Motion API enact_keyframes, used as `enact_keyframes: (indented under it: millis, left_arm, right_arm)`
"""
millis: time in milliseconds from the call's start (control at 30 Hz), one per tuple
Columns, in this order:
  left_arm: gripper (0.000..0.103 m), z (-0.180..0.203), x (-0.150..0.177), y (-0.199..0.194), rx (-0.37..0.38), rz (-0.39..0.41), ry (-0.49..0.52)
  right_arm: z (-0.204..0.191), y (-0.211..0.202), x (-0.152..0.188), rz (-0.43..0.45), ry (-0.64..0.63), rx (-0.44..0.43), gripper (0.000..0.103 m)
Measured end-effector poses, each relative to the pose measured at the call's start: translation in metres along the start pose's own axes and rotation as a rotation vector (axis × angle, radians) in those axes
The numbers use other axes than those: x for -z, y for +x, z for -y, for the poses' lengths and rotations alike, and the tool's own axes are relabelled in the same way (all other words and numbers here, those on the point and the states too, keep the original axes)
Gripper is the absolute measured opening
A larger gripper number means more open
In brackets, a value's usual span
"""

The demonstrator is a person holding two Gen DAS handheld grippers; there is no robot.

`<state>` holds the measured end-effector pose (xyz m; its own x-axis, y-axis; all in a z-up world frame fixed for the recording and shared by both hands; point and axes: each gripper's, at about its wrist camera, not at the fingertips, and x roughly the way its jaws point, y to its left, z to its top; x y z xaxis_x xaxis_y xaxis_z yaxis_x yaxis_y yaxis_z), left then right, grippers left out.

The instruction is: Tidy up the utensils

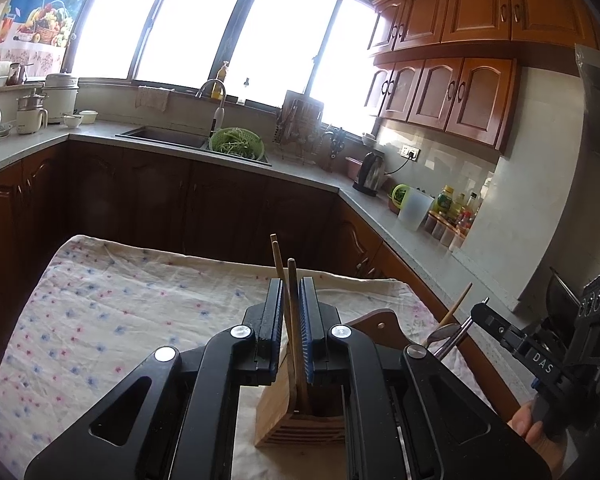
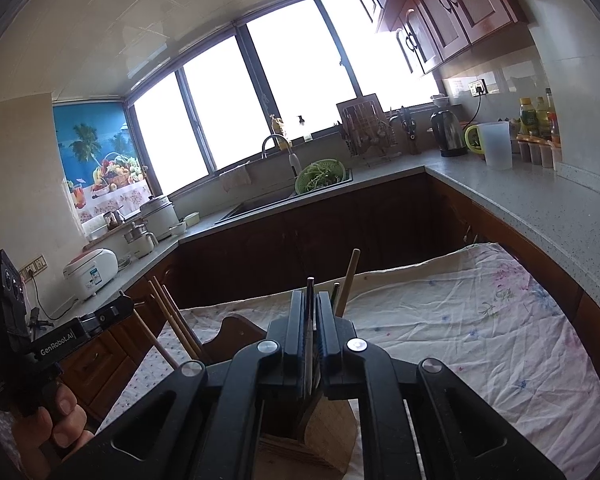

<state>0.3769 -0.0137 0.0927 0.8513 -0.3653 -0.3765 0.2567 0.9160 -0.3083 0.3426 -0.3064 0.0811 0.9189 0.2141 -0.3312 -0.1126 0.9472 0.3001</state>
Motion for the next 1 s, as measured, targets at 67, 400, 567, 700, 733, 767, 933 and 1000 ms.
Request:
enact_keyframes:
  millis: [67, 400, 567, 700, 733, 767, 933, 1000]
  left_arm:
    - [0.04, -0.004, 0.003, -0.003, -0.013, 0.012, -0.02]
    - [0.092, -0.015, 0.016, -0.007, -0.096, 0.005, -0.067]
    - [0.101, -0.014, 0.022, -0.017, -0.131, -0.004, -0.037]
    - [0.102, -0.014, 0.029, -0.028, -0.148, -0.028, -0.031]
    - [0.102, -0.014, 0.032, -0.033, -0.155, -0.035, -0.026]
    - [0.102, -0.014, 0.035, -0.037, -0.165, -0.036, -0.023]
    - [0.102, -0.015, 0.052, -0.064, -0.182, -0.046, -0.021]
    - [0.102, -0.013, 0.058, -0.075, -0.192, -0.05, -0.014]
  right_arm:
    - [0.001, -0.002, 0.001, 0.001, 0.003, -0.005, 0.012]
    - [0.006, -0.015, 0.003, 0.022, 0.037, -0.005, 0.072]
    - [0.013, -0.025, 0.006, 0.055, 0.06, 0.002, 0.094]
    - [0.009, -0.03, 0.008, 0.03, 0.057, -0.012, 0.094]
    - [0.009, -0.032, 0.01, 0.025, 0.06, -0.018, 0.094]
    - [0.008, -0.035, 0.011, 0.018, 0.063, -0.029, 0.094]
    - [-0.002, -0.054, 0.022, -0.006, 0.033, -0.066, 0.094]
    - [-0.006, -0.063, 0.026, -0.011, 0.017, -0.074, 0.094]
